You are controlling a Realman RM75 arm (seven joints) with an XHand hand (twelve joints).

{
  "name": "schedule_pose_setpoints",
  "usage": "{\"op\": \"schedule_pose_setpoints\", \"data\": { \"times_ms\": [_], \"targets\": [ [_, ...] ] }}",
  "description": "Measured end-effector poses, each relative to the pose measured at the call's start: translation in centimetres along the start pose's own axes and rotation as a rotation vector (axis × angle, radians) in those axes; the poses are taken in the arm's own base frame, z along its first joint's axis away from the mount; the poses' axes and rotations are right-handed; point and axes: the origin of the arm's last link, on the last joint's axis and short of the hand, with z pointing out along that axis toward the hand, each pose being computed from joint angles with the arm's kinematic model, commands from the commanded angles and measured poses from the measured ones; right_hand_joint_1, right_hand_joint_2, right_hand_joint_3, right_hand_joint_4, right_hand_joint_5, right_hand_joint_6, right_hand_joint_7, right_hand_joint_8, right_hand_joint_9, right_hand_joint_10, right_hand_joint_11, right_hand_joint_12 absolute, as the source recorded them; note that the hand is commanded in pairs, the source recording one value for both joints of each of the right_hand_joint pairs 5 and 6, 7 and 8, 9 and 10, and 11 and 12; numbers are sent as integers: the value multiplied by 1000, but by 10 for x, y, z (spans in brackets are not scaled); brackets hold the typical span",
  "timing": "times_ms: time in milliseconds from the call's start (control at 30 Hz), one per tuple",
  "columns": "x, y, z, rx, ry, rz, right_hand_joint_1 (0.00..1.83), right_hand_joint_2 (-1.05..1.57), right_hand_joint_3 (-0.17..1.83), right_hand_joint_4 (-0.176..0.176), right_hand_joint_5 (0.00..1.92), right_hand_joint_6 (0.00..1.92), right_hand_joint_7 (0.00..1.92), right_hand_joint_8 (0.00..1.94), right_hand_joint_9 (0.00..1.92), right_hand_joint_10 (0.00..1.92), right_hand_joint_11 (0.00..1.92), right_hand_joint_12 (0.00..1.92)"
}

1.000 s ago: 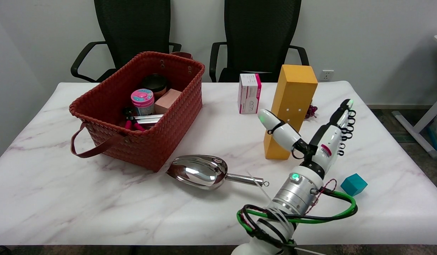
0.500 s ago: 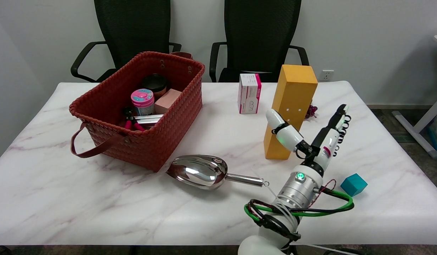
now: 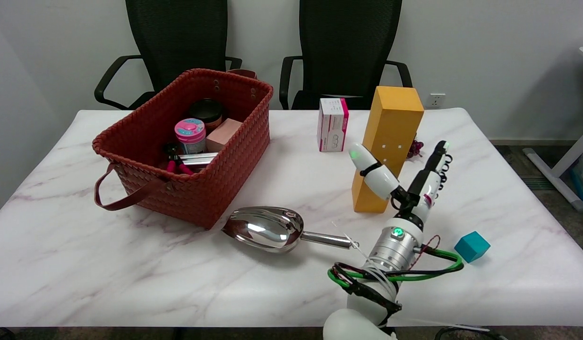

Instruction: Pick up the yellow rectangular box.

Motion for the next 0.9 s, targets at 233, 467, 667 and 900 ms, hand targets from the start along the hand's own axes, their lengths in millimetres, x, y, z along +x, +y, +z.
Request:
{"op": "schedule_pose_setpoints", "data": {
  "times_ms": [233,467,667,900],
  "targets": [
    [-6,5,5,-21,-29,14,982,331,-7,0,0,0,0,0,0,0,0,0],
    [-9,8,11,-38,-41,-1,980,336,-33,0,0,0,0,0,0,0,0,0],
    [-11,10,16,-46,-42,-26,982,333,-45,0,0,0,0,0,0,0,0,0],
    [-14,11,23,-53,-42,-50,987,333,-54,0,0,0,0,0,0,0,0,0]
  ]
}}
